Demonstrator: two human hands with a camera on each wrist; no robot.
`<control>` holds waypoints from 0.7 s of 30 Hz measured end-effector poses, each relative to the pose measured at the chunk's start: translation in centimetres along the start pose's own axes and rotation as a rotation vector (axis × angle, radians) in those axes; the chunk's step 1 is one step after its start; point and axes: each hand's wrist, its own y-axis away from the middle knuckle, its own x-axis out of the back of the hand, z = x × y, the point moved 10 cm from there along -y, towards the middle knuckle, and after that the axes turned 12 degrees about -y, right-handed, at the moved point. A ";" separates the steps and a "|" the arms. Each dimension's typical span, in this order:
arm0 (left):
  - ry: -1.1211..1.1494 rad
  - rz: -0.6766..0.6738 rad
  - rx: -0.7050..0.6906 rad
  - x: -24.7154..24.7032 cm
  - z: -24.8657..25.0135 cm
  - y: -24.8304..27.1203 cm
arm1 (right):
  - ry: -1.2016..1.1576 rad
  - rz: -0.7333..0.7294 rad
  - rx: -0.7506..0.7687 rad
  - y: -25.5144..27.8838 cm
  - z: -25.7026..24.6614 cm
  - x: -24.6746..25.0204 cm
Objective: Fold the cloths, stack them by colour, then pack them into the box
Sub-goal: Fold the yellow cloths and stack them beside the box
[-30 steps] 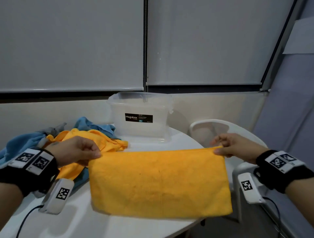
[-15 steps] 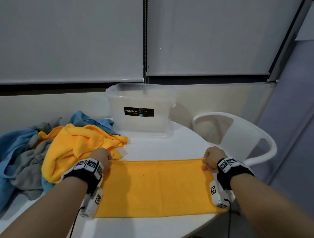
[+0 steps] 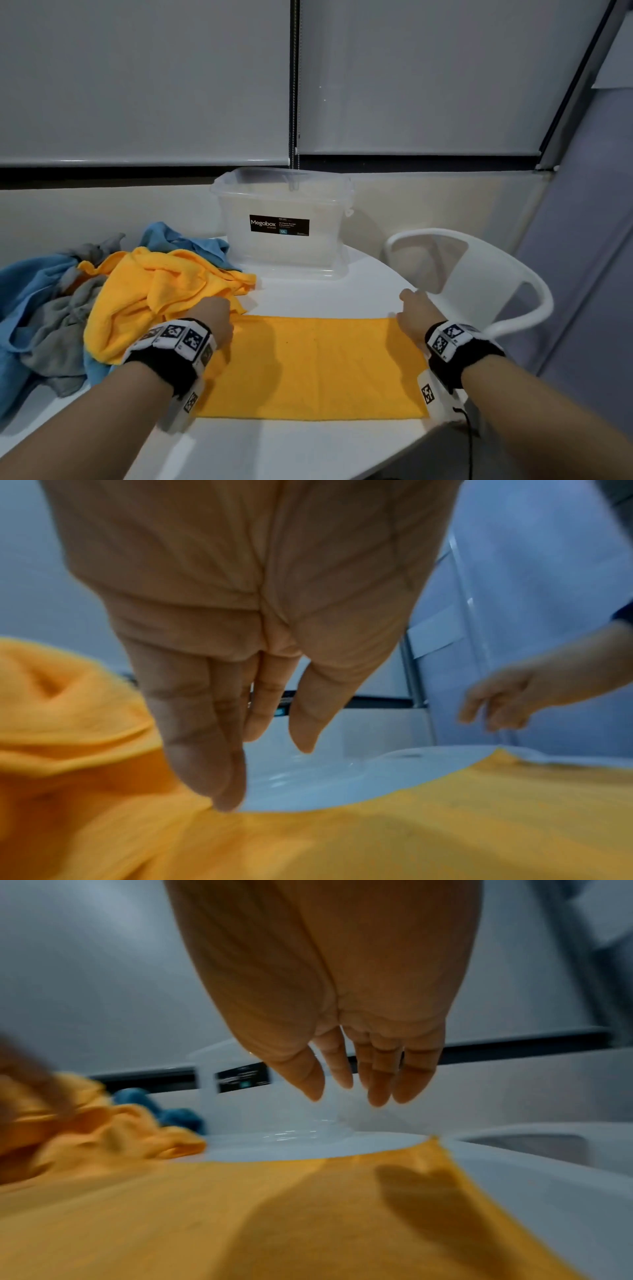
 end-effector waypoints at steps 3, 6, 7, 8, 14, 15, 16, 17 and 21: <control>-0.020 0.091 -0.073 2.3 3.1 1.7 | 0.089 -0.036 0.192 2.6 -5.0 -2.0; 0.002 -0.056 -0.316 1.3 9.5 3.4 | 0.167 -0.313 0.261 5.8 -9.0 -8.1; -0.002 -0.136 -0.365 0.4 11.3 3.7 | 0.217 -0.379 0.241 6.6 -9.7 -9.9; -0.026 -0.205 -0.391 -0.5 12.6 3.9 | 0.277 -0.420 0.216 7.1 -10.0 -11.3; -0.069 -0.386 -0.378 -5.4 12.4 2.5 | 0.350 -0.498 0.105 5.7 -7.1 -12.9; -0.065 -0.399 -0.360 -5.7 11.4 2.4 | 0.345 -0.502 0.060 5.2 -5.7 -12.1; -0.068 -0.415 -0.336 -6.0 10.2 2.2 | 0.340 -0.498 0.007 4.6 -4.2 -11.2; -0.075 -0.430 -0.309 -6.4 9.0 2.0 | 0.336 -0.490 -0.038 4.1 -2.7 -10.1; -0.094 -0.431 -0.217 -7.5 6.0 1.3 | 0.334 -0.466 -0.092 2.6 0.7 -7.8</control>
